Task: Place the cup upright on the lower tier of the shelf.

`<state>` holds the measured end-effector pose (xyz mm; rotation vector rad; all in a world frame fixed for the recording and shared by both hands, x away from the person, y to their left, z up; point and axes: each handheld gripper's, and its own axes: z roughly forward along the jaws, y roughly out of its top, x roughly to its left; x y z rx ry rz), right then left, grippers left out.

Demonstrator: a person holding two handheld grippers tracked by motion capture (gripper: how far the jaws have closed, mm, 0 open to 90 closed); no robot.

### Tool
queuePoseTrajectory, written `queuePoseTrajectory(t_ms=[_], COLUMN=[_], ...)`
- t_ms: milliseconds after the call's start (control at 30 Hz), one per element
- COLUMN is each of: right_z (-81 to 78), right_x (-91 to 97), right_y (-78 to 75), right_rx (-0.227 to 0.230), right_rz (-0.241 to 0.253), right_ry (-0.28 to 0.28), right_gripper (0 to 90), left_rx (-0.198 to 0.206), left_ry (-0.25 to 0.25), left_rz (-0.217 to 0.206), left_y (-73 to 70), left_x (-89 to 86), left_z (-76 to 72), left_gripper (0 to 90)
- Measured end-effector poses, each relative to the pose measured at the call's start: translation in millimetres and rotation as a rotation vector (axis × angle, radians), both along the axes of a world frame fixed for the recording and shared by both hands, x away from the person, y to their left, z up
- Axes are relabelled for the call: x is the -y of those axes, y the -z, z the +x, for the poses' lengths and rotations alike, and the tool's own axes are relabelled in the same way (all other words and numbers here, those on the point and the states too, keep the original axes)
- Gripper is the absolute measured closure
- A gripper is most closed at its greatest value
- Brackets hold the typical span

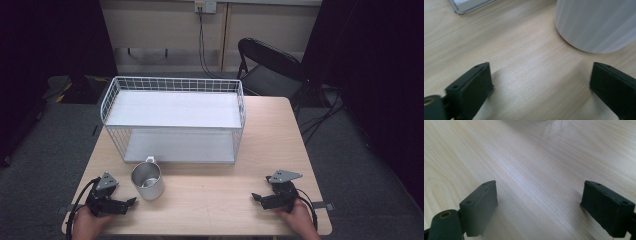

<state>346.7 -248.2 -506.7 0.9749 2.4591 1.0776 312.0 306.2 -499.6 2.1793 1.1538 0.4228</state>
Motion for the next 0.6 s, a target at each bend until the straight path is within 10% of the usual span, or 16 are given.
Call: queuePoseTrajectory(t_ms=[300, 400, 600], right_z=[0.0, 0.0, 0.0], right_x=[-0.1, 0.0, 0.0], right_y=[0.2, 0.1, 0.1], right_rx=[0.001, 0.0, 0.0], right_rz=[0.001, 0.001, 0.001], right_ry=[0.001, 0.0, 0.0], right_gripper=[12.5, 12.5, 12.5], left_rx=[-0.041, -0.023, 0.008], left_ry=[-0.029, -0.039, -0.031], left_rz=[0.029, 0.007, -0.083], left_y=[-4.3, -8.2, -25.0], left_x=[0.9, -2.2, -5.7], left_z=[1.7, -0.3, -2.4], left_gripper=[1.2, 21.7, 16.2])
